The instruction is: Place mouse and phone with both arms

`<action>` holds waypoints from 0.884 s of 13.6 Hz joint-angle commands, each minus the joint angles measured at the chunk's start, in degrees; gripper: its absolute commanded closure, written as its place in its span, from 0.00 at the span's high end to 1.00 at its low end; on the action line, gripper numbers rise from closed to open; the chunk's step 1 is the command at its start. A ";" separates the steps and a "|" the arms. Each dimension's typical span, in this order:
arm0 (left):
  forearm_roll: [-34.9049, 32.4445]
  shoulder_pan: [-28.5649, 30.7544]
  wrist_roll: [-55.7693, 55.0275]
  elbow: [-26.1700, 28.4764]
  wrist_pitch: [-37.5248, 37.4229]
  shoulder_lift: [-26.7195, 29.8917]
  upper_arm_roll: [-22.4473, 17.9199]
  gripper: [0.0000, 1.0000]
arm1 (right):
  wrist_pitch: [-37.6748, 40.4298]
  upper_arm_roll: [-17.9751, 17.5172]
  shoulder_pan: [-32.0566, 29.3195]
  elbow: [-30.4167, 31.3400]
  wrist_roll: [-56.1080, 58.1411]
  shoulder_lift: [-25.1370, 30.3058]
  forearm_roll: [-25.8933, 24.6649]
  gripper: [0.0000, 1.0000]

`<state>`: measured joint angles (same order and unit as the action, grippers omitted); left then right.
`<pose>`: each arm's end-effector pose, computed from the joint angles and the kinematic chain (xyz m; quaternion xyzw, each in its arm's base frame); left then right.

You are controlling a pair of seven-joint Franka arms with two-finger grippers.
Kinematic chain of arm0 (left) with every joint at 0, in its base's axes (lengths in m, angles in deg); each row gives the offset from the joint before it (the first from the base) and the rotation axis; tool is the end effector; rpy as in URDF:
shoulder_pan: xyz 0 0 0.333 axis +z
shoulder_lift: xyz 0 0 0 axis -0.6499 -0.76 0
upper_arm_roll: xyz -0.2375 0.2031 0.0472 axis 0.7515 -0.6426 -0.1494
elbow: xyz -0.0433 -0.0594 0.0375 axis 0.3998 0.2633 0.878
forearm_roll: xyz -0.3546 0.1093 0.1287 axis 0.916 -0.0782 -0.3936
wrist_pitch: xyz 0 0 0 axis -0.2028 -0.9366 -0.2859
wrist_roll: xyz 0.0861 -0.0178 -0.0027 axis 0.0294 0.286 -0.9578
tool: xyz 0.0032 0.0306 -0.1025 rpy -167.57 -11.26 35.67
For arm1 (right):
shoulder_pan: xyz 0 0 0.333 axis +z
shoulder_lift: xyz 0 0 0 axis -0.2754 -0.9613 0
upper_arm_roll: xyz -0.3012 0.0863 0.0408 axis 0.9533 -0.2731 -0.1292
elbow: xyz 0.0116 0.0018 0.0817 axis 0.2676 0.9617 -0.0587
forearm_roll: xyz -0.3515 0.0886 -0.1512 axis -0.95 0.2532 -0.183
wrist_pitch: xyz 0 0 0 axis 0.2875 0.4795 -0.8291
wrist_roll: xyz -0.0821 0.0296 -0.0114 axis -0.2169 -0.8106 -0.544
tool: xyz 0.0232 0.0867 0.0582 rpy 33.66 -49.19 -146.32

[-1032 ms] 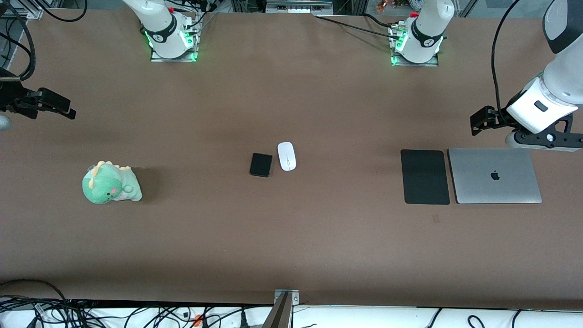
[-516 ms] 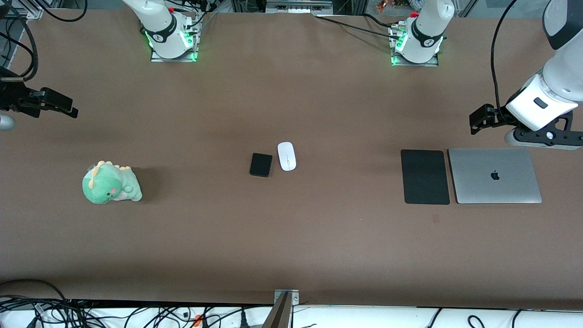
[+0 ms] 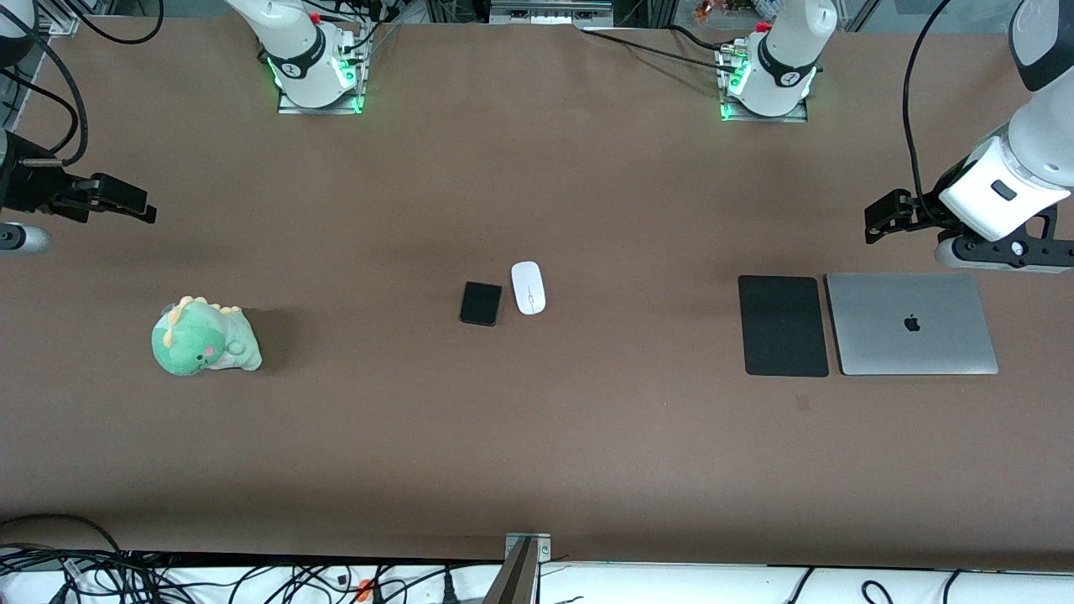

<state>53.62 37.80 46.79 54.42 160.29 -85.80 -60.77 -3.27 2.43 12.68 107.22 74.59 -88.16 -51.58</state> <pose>0.5771 -0.0438 0.5723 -0.9993 0.0227 0.0275 0.0093 0.5759 -0.0191 0.5723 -0.9977 0.0093 0.0628 0.0246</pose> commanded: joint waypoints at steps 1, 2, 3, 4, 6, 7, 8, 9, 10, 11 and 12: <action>1.02 0.45 -1.45 -0.31 -0.96 0.35 0.44 1.00 | 0.06 0.00 1.02 0.33 0.18 -0.40 -0.29 1.00; 1.10 0.45 -1.19 -0.31 -1.05 0.35 0.44 1.00 | -0.12 0.00 1.72 0.42 0.18 -0.84 -0.90 1.00; 1.97 0.37 -0.93 -0.31 -1.13 0.35 0.44 1.00 | -0.21 0.00 2.07 0.51 -1.22 -0.93 -1.51 1.00; 2.24 0.37 -0.84 -0.31 -1.22 0.35 0.44 1.00 | -0.30 0.00 2.77 0.43 -4.71 -1.54 -1.61 1.00; 2.33 0.37 -1.10 -0.31 -1.22 0.35 0.44 1.00 | -0.47 0.00 4.71 0.42 -7.73 -2.33 -2.65 1.00; 2.33 0.37 -1.45 -0.31 -1.22 0.26 0.44 1.00 | -0.91 0.00 4.89 0.42 -7.91 -2.77 -2.92 1.00; 2.33 0.37 -1.63 -0.31 -1.31 0.26 0.44 1.00 | -1.26 0.00 5.32 0.42 -8.35 -2.77 -2.93 1.00; 2.33 0.10 -1.71 -0.31 -1.57 0.17 0.44 1.00 | -1.26 0.00 5.68 0.42 -8.87 -2.77 -2.93 1.00; 2.33 0.01 -1.80 -0.31 -2.36 0.09 0.44 1.00 | -1.26 0.00 5.94 0.42 -9.57 -2.86 -2.93 1.00; 2.94 -0.25 -2.76 -0.31 -2.45 0.09 0.44 1.00 | -1.35 0.00 6.38 0.42 -9.84 -3.12 -2.93 1.00; 3.30 -0.51 -4.34 -0.31 -2.45 0.09 0.53 1.00 | -1.70 0.00 6.64 0.42 -9.84 -3.21 -2.93 1.00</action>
<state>55.55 37.69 44.72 54.45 158.73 -85.80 -60.45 -4.31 2.36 18.48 107.33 66.10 -91.67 -53.65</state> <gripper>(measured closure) 0.000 0.000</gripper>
